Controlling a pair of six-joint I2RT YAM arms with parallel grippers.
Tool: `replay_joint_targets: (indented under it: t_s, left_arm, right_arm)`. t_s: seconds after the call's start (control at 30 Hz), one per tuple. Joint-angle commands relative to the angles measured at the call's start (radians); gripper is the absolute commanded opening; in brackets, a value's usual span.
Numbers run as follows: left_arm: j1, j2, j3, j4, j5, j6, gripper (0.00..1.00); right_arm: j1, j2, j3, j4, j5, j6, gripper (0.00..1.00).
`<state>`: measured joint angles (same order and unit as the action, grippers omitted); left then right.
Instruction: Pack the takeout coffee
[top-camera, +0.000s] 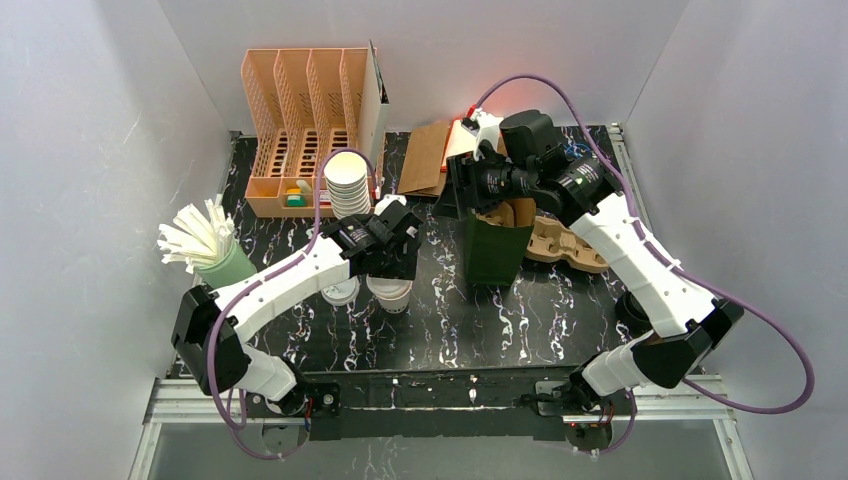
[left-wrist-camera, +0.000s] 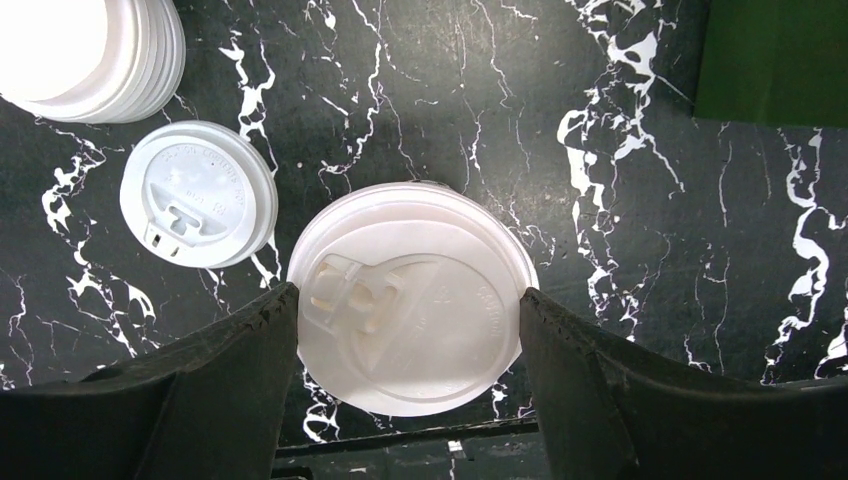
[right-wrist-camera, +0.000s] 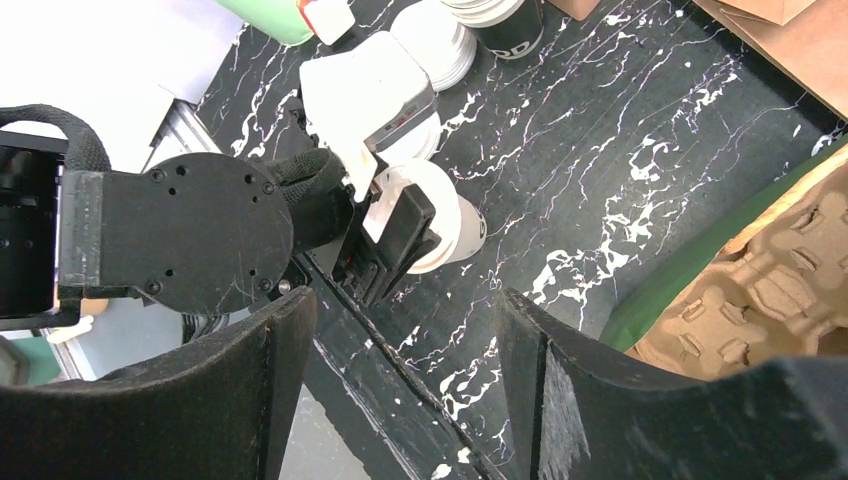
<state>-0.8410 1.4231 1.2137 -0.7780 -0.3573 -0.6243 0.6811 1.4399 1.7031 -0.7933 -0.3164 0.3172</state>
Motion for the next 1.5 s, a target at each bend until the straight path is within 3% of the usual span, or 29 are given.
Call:
replay_joint_targets:
  t_s: [0.0, 0.37, 0.7, 0.83, 1.07, 1.17, 1.27, 1.47]
  left_arm:
    - [-0.004, 0.009, 0.028, -0.043, 0.01, -0.003, 0.7]
    - [-0.004, 0.028, 0.034, -0.022, 0.035, -0.006, 0.73]
    - [-0.004, 0.012, 0.031, -0.034, 0.028, -0.01, 0.84]
    - [-0.004, -0.001, 0.061, -0.056, 0.024, -0.011, 0.94]
    - [-0.004, -0.057, 0.092, -0.105, 0.025, -0.059, 0.95]
    - [-0.004, -0.105, 0.104, -0.136, 0.013, -0.098, 0.93]
    - [-0.004, -0.17, 0.083, -0.157, -0.007, -0.158, 0.83]
    - [0.003, -0.371, -0.059, -0.155, -0.016, -0.361, 0.74]
  right_arm:
    - [0.001, -0.032, -0.003, 0.035, -0.001, -0.003, 0.74]
    - [0.001, -0.038, -0.015, 0.035, -0.003, -0.007, 0.74]
    - [0.001, -0.042, -0.026, 0.035, -0.001, -0.006, 0.74]
    - [0.001, -0.039, -0.027, 0.034, 0.0, -0.005, 0.74]
    - [0.001, -0.031, -0.034, 0.023, 0.014, 0.004, 0.74]
    - [0.007, -0.024, -0.039, 0.012, 0.03, 0.004, 0.71]
    - [0.038, -0.021, -0.058, 0.022, 0.063, 0.002, 0.67]
    - [0.194, -0.028, -0.132, 0.1, 0.174, -0.004, 0.62]
